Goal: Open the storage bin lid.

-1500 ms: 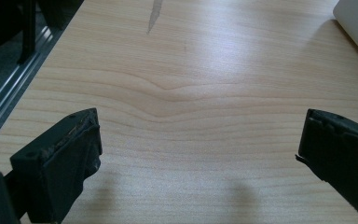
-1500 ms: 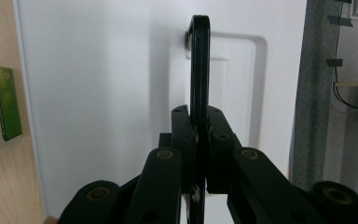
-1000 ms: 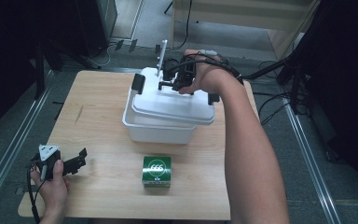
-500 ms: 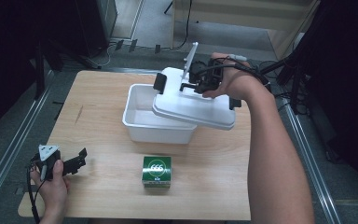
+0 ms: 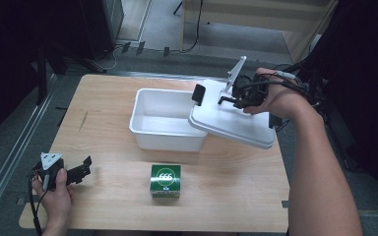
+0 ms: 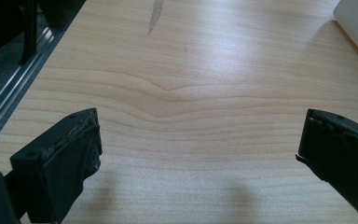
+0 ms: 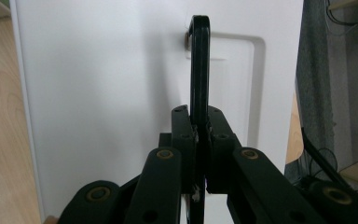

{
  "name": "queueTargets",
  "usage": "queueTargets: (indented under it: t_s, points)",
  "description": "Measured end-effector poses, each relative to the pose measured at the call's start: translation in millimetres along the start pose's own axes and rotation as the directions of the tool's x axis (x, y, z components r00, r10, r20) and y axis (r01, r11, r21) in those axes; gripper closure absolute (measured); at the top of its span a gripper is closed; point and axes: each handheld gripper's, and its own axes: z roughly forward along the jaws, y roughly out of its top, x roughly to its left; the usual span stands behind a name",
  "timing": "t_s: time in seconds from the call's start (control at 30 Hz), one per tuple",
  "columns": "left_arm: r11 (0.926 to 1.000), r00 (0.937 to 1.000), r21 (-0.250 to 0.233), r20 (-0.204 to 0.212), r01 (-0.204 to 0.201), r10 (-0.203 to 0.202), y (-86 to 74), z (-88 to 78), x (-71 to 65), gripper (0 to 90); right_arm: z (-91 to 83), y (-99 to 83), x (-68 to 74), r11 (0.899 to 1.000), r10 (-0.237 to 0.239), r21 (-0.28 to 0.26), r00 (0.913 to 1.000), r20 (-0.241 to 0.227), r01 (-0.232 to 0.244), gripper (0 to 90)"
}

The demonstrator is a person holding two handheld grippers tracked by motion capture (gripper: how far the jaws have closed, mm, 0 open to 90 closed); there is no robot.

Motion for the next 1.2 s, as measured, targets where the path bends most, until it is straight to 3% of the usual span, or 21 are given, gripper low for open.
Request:
queueTargets:
  t_s: [0.17,0.47,0.73,1.2]
  points:
    - [1.0000,1.0000,0.002,0.002,0.008,-0.008,0.2,0.3,0.5,0.0,4.9,-26.5,3.6,0.999,0.033,0.013,0.9994,0.012,-0.033,85.5]
    - [1.0000,1.0000,-0.002,0.000,0.008,-0.008,0.0,0.4,1.0,0.0,9.8,-58.1,7.5,0.997,0.069,0.019,0.9974,0.019,-0.070,85.5]
    - [1.0000,1.0000,-0.002,-0.001,0.008,-0.008,-0.1,0.4,1.0,0.0,22.2,-76.8,14.8,0.995,0.093,0.025,0.9952,0.030,-0.094,85.5]
    - [1.0000,1.0000,-0.001,-0.002,0.008,-0.008,0.0,0.5,0.7,0.0,62.8,-98.8,30.2,0.992,0.120,0.027,0.9927,0.008,-0.120,85.5]
